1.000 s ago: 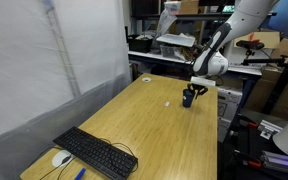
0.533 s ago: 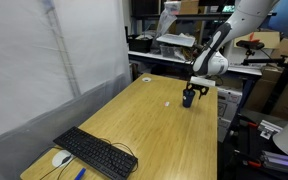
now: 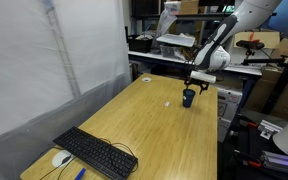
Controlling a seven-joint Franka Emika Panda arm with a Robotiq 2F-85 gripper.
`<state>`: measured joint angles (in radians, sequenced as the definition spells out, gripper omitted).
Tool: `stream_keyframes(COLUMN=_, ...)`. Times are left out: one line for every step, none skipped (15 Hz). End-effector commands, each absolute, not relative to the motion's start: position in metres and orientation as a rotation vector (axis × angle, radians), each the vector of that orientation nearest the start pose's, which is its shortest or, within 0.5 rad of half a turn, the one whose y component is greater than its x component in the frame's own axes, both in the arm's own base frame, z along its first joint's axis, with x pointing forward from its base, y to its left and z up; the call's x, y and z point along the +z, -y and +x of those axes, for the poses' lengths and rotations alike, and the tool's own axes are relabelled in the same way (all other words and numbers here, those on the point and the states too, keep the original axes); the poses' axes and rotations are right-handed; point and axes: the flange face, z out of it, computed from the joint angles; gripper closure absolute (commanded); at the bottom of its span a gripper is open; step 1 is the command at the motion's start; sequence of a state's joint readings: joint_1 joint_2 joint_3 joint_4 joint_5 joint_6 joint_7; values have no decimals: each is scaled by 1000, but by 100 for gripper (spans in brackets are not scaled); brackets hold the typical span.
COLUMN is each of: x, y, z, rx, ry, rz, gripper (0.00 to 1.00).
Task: Move the cup to the right
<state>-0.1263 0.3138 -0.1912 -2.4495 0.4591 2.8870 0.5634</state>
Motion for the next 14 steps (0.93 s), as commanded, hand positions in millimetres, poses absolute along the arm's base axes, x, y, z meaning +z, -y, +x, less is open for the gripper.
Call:
stream_keyframes(x=215, y=169, z=443, rx=-162, ry=-1815, rz=-2411, gripper=0)
stream_keyframes(x=221, y=165, z=440, rx=-152, ry=-1808, rz=-2415, gripper=0)
stream_keyframes(x=228, y=161, z=435, rx=-133, ry=-1803, rz=-2423, gripper=0)
stream_keyframes(x=234, y=158, z=432, rx=-124, ry=-1805, rz=-2430, gripper=0)
stream_keyframes(x=243, y=155, z=428, rx=-113, ry=-1797, rz=-2439, gripper=0)
stream_keyframes(x=250, y=152, z=425, rx=-112, ry=-1792, rz=-2448, gripper=0)
stream_keyframes(x=258, y=149, z=422, rx=-103, ry=-1786, rz=-2456, gripper=0)
stream_keyframes(x=264, y=145, z=419, rx=-96, ry=-1775, rz=-2464, gripper=0)
stream_keyframes(x=271, y=139, z=417, rx=-85, ry=-1754, rz=-2478, gripper=0)
stream_keyframes(x=276, y=134, z=415, rx=-76, ry=-1741, rz=-2490, gripper=0)
stream_keyframes(x=280, y=128, z=413, rx=-63, ry=-1721, rz=-2501, gripper=0)
stream_keyframes(x=284, y=120, z=412, rx=-53, ry=-1701, rz=-2515, gripper=0)
stream_keyframes(x=287, y=112, z=410, rx=-49, ry=-1683, rz=-2530, gripper=0)
stream_keyframes(x=290, y=104, z=410, rx=-38, ry=-1653, rz=-2550, gripper=0)
